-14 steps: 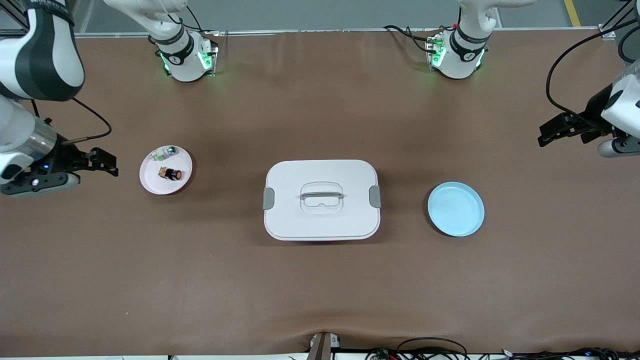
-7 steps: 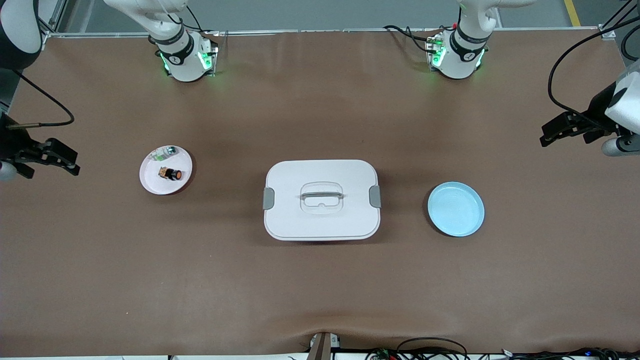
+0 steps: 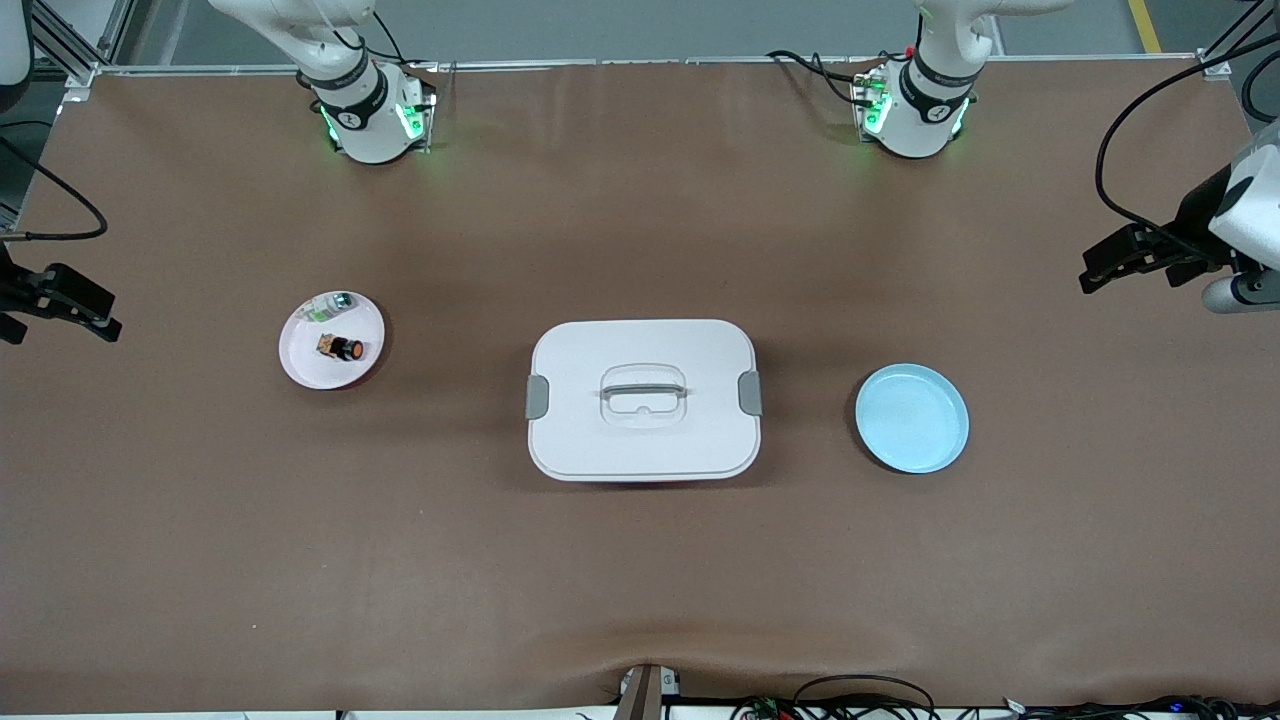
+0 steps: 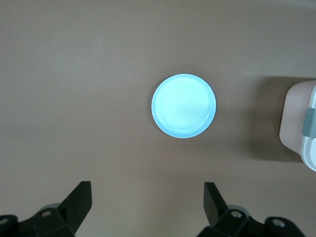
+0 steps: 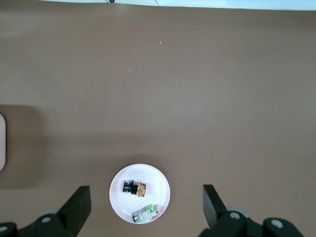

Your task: Transfer orange switch to right arm and place

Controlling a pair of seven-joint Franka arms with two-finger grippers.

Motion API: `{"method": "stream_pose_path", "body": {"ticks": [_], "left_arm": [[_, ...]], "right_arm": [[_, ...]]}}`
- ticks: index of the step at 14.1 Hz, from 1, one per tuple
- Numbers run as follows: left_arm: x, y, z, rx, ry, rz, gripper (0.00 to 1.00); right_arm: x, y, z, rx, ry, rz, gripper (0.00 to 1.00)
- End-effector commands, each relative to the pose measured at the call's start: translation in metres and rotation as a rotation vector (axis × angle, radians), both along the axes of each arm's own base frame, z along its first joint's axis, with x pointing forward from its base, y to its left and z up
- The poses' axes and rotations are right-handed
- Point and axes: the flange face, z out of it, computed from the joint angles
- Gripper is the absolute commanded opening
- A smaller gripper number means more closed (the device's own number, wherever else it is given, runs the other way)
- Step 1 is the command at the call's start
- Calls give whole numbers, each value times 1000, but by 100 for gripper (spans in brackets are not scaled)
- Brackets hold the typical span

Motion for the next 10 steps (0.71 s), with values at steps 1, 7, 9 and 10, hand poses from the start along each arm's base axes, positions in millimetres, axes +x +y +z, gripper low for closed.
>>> {"method": "stream_pose_path", "body": {"ticks": [1, 7, 9, 10], "left_arm": [[4, 1, 0, 10, 16, 1, 100], [4, 2, -1, 10, 17, 1, 100], [4, 1, -1, 10, 17, -1, 100], [4, 1, -1, 10, 17, -1, 100]], "right_arm": [[2, -3, 9, 44, 38, -39, 100], [-12, -2, 12, 89, 138, -179, 100], [-15, -15, 14, 124, 140, -204, 100], [-16, -17, 14, 130, 142, -202, 100]]}}
